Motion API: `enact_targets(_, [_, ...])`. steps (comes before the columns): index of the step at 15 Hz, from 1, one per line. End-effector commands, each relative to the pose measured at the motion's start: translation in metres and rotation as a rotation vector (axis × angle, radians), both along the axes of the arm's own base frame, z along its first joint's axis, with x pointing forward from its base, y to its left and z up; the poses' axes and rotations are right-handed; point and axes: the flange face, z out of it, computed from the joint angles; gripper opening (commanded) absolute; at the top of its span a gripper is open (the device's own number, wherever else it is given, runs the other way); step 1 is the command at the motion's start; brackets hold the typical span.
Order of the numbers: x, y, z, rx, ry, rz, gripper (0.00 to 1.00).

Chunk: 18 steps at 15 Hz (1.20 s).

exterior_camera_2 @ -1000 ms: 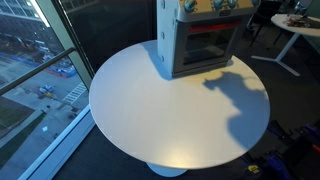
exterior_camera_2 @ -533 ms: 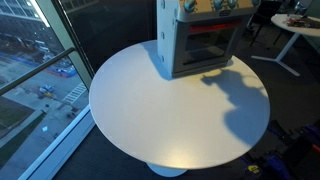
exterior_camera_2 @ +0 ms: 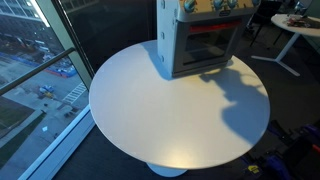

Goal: Turn the third knob from the left to the right and then turn the knob on the right to the left

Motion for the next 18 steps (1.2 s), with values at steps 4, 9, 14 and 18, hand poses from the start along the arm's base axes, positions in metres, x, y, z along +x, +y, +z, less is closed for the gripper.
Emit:
enact_targets(4, [0.0090, 0.0029, 0.0105, -0.008, -0.034, -0.032, 0.72])
enact_targets(9, [0.0098, 0.0030, 0.0111, -0.008, -0.039, -0.038, 0.73])
enact_targets(14, [0.0103, 0.0037, 0.0095, -0.017, -0.038, -0.044, 0.74])
enact_targets(18, [0.0113, 0.0046, 0.0072, -0.024, -0.036, -0.047, 0.75])
